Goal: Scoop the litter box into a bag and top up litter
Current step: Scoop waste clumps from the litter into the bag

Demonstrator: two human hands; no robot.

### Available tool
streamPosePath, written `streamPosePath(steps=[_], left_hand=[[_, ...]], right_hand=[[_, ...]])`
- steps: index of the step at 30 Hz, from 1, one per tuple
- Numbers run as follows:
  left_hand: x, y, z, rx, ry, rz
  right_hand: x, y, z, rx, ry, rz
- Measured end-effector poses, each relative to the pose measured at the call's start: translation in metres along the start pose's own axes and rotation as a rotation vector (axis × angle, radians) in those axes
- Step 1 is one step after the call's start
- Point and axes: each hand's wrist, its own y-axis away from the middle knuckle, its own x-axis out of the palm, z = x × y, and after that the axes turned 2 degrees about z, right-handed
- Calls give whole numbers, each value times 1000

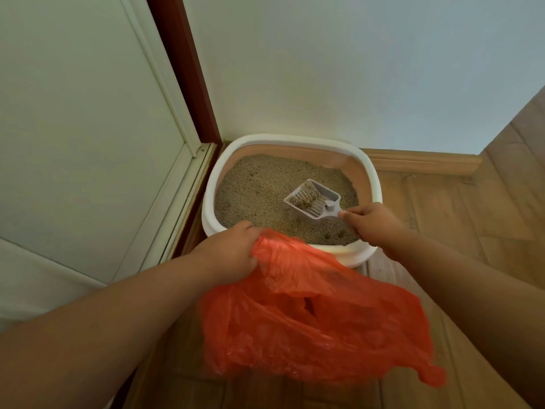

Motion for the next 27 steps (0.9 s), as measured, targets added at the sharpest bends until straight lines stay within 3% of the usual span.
streamPosePath(steps=[20, 27], left_hand=[[-5, -4, -20, 9, -21, 22], [-6, -4, -23, -4, -39, 3]], right_hand=[[-24, 18, -11, 23, -8, -92], [-22, 18, -5, 35, -42, -48]])
